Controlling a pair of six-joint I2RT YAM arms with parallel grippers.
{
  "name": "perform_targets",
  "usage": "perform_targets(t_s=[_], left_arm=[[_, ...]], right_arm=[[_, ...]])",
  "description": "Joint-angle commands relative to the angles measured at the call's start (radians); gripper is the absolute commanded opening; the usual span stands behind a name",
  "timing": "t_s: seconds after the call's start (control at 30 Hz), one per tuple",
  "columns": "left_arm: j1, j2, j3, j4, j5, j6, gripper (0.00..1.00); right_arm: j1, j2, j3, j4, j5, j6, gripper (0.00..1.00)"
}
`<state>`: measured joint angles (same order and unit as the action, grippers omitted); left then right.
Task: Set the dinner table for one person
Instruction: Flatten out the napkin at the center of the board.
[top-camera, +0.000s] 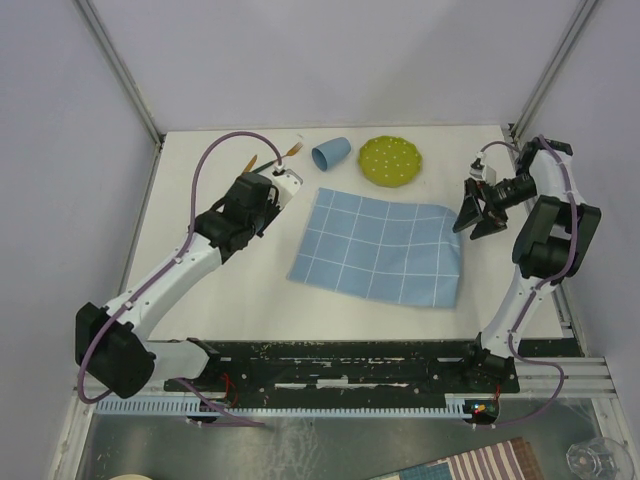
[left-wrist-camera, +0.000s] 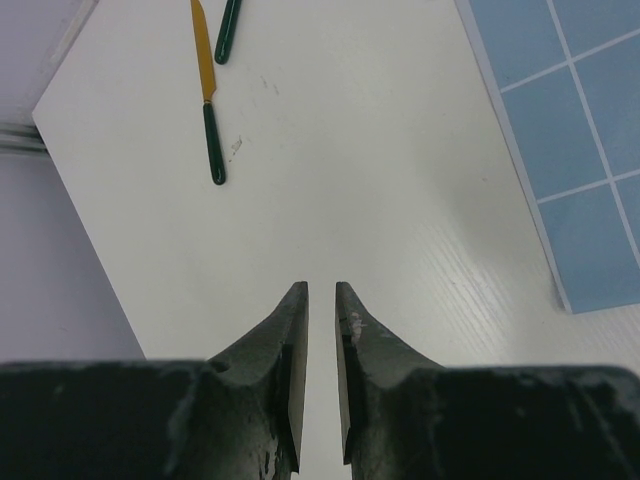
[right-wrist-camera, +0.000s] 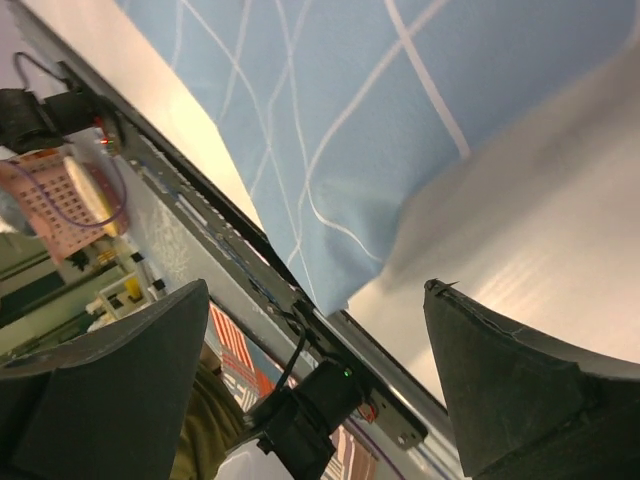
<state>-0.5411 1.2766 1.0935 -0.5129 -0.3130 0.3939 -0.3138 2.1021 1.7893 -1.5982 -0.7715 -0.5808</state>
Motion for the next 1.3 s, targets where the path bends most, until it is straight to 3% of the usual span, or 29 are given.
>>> perform_targets(t_s=[0.0, 0.1, 0.23, 0.6, 0.93, 1.07, 1.13, 1.2, 1.27], left_arm=[[-0.003, -0.042, -0.005, 0.051, -0.009, 0.020, 0.24], [-0.005, -0.043, -0.006, 0.052, -0.005, 0.021, 0.24], [-0.006, -0.048, -0.006, 0.051, -0.012, 0.028, 0.24], [-0.005, -0.038, -0.008, 0.060, -0.006, 0.028, 0.24], [-0.006, -0.007, 0.011, 0.063, -0.013, 0.036, 0.24], [-0.005, 0.002, 0.016, 0.062, -0.016, 0.038, 0.24], [-0.005, 0.005, 0.021, 0.062, -0.019, 0.043, 0.24], [-0.005, 0.011, 0.025, 0.064, -0.021, 0.050, 0.24], [-0.005, 0.013, 0.028, 0.065, -0.020, 0.051, 0.24]], right_arm=[[0.001, -0.111, -0.002, 0.052, 0.167, 0.123, 0.97], [0.006, -0.053, 0.045, 0.004, 0.124, 0.127, 0.98], [0.009, 0.064, 0.136, -0.096, 0.056, 0.090, 0.91], [0.010, 0.132, 0.118, -0.050, 0.039, 0.120, 0.93], [0.022, 0.335, 0.315, -0.062, -0.109, 0.183, 0.86], [0.035, 0.381, 0.391, -0.076, -0.151, 0.191, 0.64], [0.045, 0.391, 0.410, -0.066, -0.150, 0.197, 0.40], [0.053, 0.377, 0.410, -0.024, -0.143, 0.226, 0.07], [0.064, 0.352, 0.404, 0.009, -0.135, 0.224, 0.02]])
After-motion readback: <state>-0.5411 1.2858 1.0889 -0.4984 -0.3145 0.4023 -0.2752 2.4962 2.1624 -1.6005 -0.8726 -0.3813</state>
